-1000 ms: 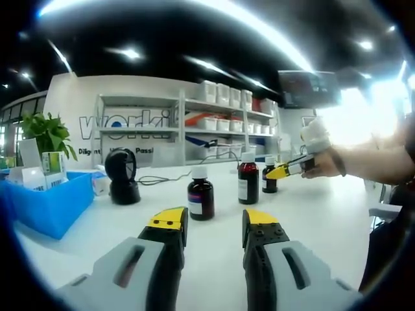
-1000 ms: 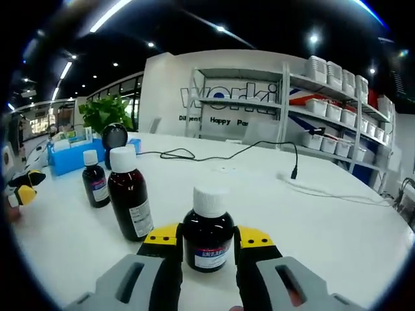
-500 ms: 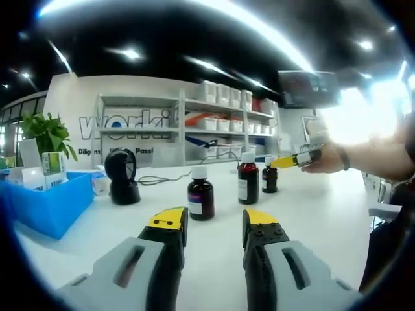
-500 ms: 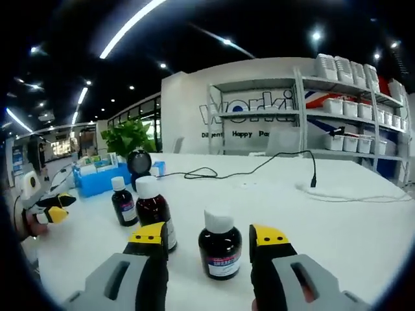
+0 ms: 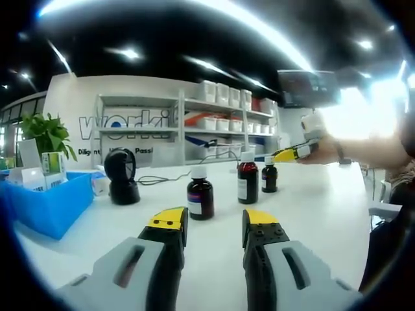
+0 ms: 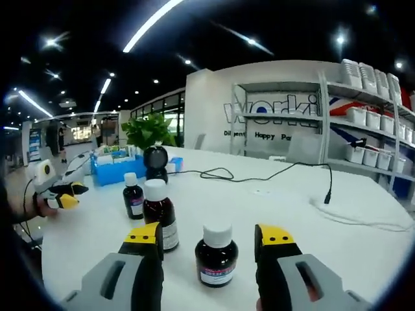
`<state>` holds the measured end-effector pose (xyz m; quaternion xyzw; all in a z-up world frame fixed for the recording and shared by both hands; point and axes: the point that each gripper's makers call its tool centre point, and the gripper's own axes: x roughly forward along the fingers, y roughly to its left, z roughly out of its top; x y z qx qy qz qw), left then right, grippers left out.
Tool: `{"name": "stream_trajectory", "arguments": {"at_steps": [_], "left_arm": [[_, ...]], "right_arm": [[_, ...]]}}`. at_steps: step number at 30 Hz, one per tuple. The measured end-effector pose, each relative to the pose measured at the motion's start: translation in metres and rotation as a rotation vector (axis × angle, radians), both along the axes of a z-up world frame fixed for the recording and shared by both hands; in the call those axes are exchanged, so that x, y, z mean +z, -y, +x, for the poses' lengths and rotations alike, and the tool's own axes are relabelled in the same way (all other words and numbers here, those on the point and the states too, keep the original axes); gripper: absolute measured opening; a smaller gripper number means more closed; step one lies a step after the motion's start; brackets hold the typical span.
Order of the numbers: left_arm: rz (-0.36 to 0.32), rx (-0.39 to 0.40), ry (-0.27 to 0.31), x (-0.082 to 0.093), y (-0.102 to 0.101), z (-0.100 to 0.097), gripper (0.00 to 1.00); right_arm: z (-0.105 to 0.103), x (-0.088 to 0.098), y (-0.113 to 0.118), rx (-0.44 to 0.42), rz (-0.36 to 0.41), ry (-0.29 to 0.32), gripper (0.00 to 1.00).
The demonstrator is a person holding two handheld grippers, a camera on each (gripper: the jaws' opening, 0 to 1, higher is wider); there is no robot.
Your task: Rotate the medicine bottle to make it face forward pick up the medicine bottle inspect the drug traceability code place the medicine on the table
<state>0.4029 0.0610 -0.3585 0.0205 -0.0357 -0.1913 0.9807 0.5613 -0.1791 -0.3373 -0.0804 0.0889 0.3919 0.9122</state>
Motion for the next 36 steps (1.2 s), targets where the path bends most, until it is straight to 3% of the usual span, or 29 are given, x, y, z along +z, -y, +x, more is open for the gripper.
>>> {"name": "stream_trajectory", "arguments": {"at_steps": [4, 14, 18, 25, 31, 36], "left_arm": [[0.001, -0.001, -0.001, 0.000, 0.001, 0.000, 0.26], [0.004, -0.004, -0.004, -0.001, 0.002, 0.000, 0.26], [0.006, -0.003, -0.005, -0.001, 0.002, 0.000, 0.26], [0.005, -0.001, -0.005, -0.001, 0.001, 0.001, 0.26], [0.005, -0.004, -0.007, -0.001, 0.000, 0.001, 0.26], [0.006, -0.002, -0.006, -0.001, 0.000, 0.001, 0.26]], "right_arm": [[-0.007, -0.006, -0.004, 0.107, -0.029, 0.022, 0.51], [-0.007, -0.026, -0.004, 0.211, -0.049, -0.010, 0.49], [-0.003, -0.026, -0.001, 0.246, -0.033, -0.004, 0.40], [0.004, -0.026, 0.005, 0.260, 0.014, -0.023, 0.34], [-0.004, -0.028, 0.001, 0.277, 0.028, -0.033, 0.35], [-0.006, -0.033, 0.000, 0.278, -0.010, -0.021, 0.31]]}}
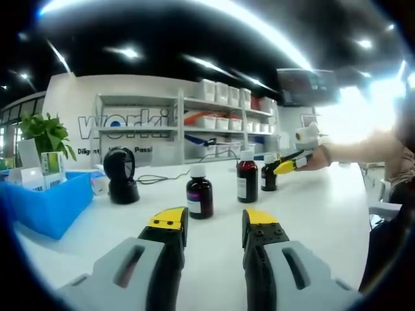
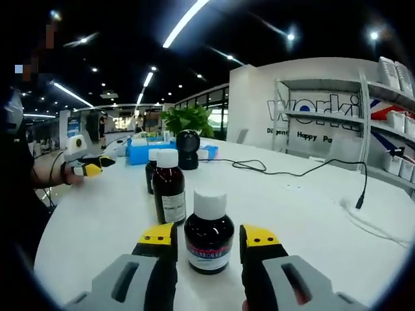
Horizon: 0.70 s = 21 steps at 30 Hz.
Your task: Rotate the medicine bottle to make it face forward pick up the medicine bottle inspect the drug traceability code place the medicine on the table
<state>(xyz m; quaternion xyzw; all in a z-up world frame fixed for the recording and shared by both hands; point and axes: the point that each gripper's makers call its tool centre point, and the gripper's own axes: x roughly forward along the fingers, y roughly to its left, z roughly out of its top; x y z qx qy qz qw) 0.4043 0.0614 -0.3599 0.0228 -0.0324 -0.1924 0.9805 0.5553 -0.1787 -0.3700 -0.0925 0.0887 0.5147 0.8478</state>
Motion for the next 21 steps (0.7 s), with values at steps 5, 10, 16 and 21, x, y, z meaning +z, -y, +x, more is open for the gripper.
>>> {"name": "stream_trajectory", "arguments": {"at_steps": [5, 10, 16, 21], "left_arm": [[0.001, 0.001, -0.001, 0.000, 0.000, 0.000, 0.26], [-0.001, 0.002, 0.000, 0.000, -0.001, 0.000, 0.26], [-0.002, 0.005, 0.002, 0.000, -0.002, 0.000, 0.26], [-0.001, 0.002, 0.001, 0.000, -0.001, 0.000, 0.26]], "right_arm": [[-0.004, -0.002, -0.001, -0.008, -0.003, 0.010, 0.26], [-0.010, -0.002, -0.004, -0.029, 0.003, 0.016, 0.26], [-0.017, -0.001, -0.007, -0.077, 0.012, 0.025, 0.26], [-0.002, -0.001, 0.000, -0.122, 0.021, 0.022, 0.26]]}}
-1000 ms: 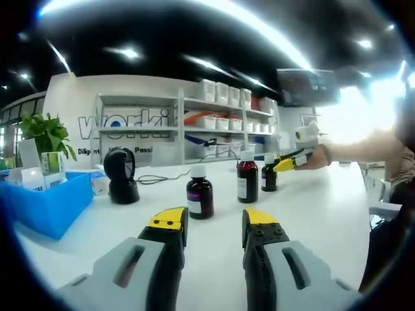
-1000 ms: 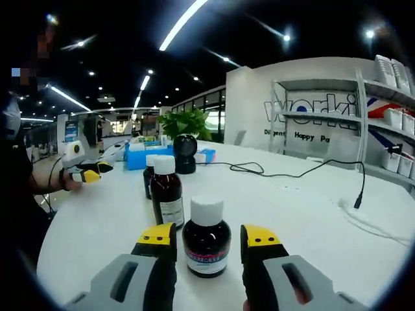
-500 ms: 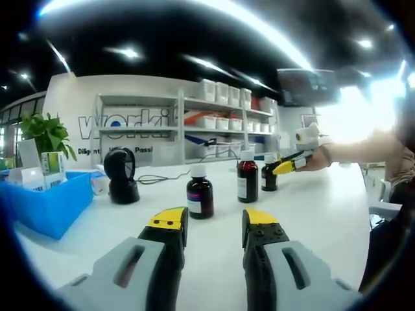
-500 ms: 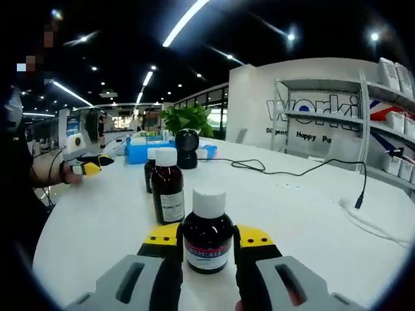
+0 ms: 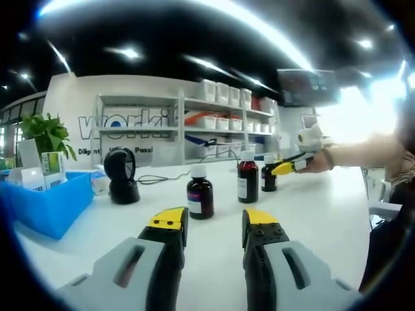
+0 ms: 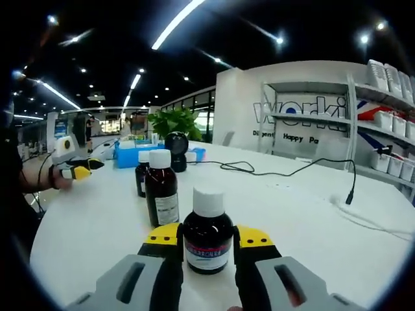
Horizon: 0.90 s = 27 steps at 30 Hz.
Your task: Rotate the medicine bottle to make it face forward pick up the medicine bottle inspect the drug traceability code place the medicine on the table
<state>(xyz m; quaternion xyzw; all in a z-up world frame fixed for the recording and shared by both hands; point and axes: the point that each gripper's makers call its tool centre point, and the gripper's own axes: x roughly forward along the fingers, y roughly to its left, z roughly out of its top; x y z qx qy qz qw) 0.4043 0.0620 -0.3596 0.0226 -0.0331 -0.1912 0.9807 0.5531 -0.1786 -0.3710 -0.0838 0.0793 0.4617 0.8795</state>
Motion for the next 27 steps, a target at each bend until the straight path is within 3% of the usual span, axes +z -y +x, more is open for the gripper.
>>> {"name": "stream_trajectory", "arguments": {"at_steps": [12, 27], "left_arm": [[0.002, 0.002, 0.000, 0.000, -0.001, 0.000, 0.26], [0.001, 0.001, 0.002, 0.000, 0.000, -0.001, 0.26]], "right_arm": [[0.014, -0.001, 0.006, -0.108, -0.013, -0.013, 0.25], [0.013, -0.003, 0.005, -0.263, -0.015, -0.028, 0.25]]}}
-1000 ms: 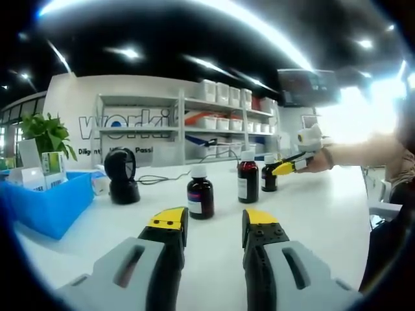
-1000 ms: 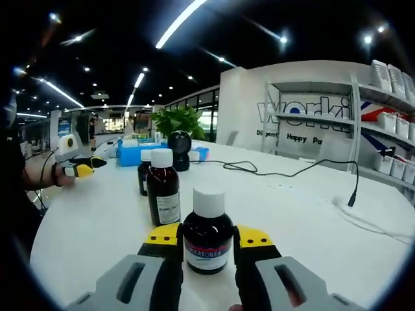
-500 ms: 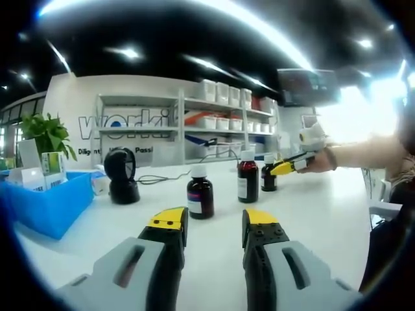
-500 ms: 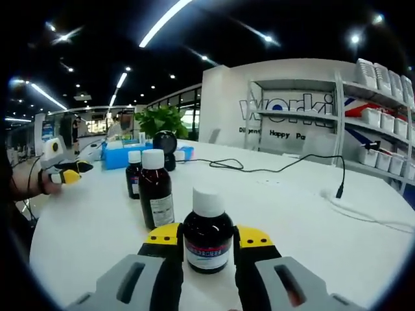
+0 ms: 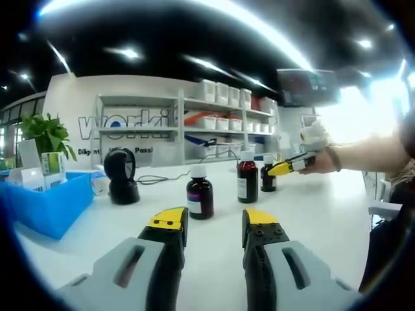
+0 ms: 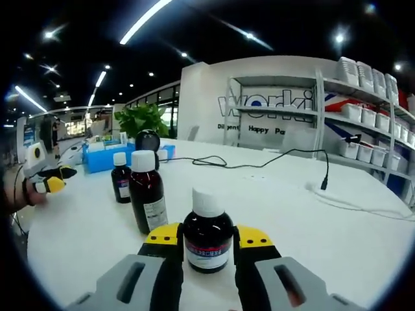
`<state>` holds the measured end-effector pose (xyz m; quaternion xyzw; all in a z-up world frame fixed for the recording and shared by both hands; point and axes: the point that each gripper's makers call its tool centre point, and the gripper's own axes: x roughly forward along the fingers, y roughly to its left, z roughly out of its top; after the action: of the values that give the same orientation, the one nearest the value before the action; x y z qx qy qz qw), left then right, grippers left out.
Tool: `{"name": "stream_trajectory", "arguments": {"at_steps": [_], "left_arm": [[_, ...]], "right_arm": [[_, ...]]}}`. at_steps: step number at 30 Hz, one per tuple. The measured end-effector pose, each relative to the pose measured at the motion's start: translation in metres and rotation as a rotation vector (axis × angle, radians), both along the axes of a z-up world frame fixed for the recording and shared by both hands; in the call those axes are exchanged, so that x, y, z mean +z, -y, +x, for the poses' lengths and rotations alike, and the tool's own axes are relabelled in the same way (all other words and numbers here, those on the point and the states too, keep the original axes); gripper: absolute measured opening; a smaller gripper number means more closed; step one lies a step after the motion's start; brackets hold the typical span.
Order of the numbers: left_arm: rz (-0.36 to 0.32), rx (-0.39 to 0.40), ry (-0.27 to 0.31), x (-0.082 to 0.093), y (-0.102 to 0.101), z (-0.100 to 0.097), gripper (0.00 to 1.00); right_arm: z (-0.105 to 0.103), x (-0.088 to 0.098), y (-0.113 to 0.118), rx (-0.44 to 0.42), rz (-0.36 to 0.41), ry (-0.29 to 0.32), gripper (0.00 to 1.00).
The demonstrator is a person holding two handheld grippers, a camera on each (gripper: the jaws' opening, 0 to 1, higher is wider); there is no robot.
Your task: Rotate the medicine bottle to make it face forward pick up the medicine bottle inspect the drug traceability code place the medicine on the table
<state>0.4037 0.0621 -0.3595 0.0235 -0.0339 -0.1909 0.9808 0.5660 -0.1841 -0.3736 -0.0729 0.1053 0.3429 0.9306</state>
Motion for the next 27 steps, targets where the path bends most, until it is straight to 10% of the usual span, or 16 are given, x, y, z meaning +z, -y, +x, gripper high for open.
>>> {"name": "stream_trajectory", "arguments": {"at_steps": [13, 27], "left_arm": [[0.002, 0.001, 0.000, -0.0001, -0.0010, 0.0007, 0.26], [0.003, 0.003, -0.002, -0.0007, -0.0013, 0.0009, 0.26]], "right_arm": [[0.0075, -0.0001, 0.0022, -0.137, -0.001, -0.010, 0.25], [0.0066, 0.0060, 0.0019, -0.091, 0.017, 0.034, 0.36]]}}
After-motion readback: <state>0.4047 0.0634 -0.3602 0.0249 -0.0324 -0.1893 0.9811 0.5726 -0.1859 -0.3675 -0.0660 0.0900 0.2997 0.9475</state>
